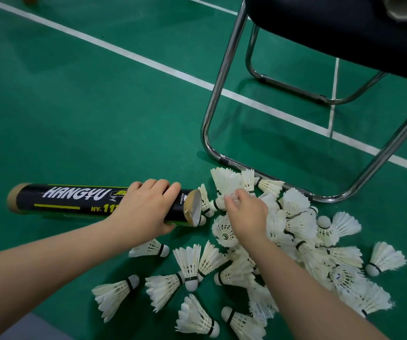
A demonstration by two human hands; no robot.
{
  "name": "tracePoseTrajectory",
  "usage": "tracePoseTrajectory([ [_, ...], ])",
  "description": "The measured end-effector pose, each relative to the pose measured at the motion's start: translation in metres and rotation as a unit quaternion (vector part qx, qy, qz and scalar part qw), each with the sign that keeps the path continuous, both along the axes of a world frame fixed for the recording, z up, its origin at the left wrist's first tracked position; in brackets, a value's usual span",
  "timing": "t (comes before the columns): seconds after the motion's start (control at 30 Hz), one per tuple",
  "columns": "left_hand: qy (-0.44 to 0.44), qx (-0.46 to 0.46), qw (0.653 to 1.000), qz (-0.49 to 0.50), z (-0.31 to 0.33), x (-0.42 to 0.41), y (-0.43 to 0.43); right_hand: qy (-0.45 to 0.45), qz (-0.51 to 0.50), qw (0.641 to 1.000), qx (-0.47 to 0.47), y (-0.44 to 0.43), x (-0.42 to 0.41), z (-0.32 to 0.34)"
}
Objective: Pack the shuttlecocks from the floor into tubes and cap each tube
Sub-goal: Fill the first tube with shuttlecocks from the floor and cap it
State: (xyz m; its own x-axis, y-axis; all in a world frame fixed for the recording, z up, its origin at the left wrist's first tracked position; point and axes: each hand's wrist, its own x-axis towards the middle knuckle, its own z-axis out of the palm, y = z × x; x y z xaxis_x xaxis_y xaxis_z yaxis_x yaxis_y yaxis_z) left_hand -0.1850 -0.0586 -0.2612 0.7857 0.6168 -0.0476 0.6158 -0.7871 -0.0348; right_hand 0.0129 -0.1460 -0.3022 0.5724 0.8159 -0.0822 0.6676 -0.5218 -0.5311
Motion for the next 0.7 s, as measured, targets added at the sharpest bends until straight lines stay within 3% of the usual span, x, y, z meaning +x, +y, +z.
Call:
tracePoseTrajectory([
  [0.1,0.007,-0.021,1.0,0.011,0.007,0.009,-0.001,0.22,-0.069,0.957,0.176,-0.014,-0.011,0.02],
  [0.2,0.0,-0.038,0.999,0.024,0.013,0.016,-0.002,0.306,-0.087,0.91,0.265,-0.024,-0.025,0.036],
  [0.33,-0.001,-0.055,0.998,0.032,0.02,0.023,-0.007,0.33,-0.043,0.915,0.229,-0.029,-0.046,0.043],
  [0.43,-0.009,-0.05,0.998,0.035,0.022,0.022,-0.012,0.413,0.008,0.889,0.199,-0.032,-0.049,0.052],
  [0.57,-0.008,-0.035,0.999,0.012,0.018,0.02,-0.017,0.454,0.151,0.877,0.045,-0.033,-0.051,0.06],
  [0.7,-0.02,-0.034,0.999,-0.017,0.018,0.023,-0.025,0.46,0.175,0.87,-0.034,-0.028,-0.048,0.069],
])
